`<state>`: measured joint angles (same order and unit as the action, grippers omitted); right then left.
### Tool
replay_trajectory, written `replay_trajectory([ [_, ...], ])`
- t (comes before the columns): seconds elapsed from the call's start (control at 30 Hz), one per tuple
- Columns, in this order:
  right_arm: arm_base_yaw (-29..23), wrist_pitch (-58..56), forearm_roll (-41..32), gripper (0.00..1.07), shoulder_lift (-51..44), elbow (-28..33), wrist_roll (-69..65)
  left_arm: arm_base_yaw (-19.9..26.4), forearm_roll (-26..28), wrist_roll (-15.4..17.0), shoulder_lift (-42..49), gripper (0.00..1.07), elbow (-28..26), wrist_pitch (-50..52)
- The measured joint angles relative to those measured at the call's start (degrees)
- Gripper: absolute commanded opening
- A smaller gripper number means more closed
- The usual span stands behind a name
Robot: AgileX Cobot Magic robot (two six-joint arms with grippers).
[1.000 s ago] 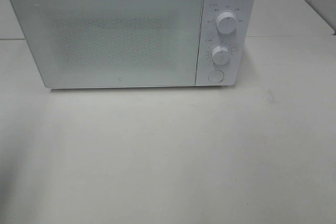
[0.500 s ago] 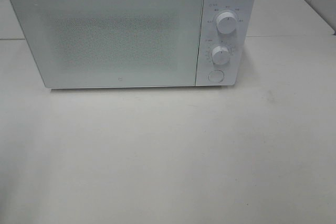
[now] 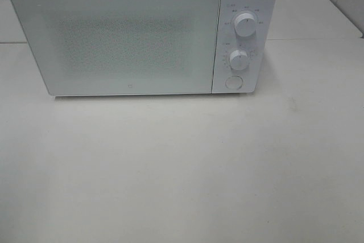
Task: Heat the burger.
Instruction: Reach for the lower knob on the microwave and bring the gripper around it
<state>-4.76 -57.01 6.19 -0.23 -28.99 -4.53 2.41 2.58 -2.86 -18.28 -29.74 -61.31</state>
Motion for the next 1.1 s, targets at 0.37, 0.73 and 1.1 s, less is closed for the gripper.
replay_trajectory([
  [0.37, 0.0, 0.0, 0.0, 0.76, 0.0, 0.0, 0.0, 0.0, 0.06, 0.06, 12.78, 1.01, 0.0, 0.0],
  [0.73, 0.0, 0.0, 0.0, 0.76, 0.0, 0.0, 0.0, 0.0, 0.63, 0.06, 18.56, 1.01, 0.0, -0.06],
  [1.1, 0.0, 0.0, 0.0, 0.76, 0.0, 0.0, 0.0, 0.0, 2.69, 0.06, 18.56, 1.01, 0.0, -0.06],
])
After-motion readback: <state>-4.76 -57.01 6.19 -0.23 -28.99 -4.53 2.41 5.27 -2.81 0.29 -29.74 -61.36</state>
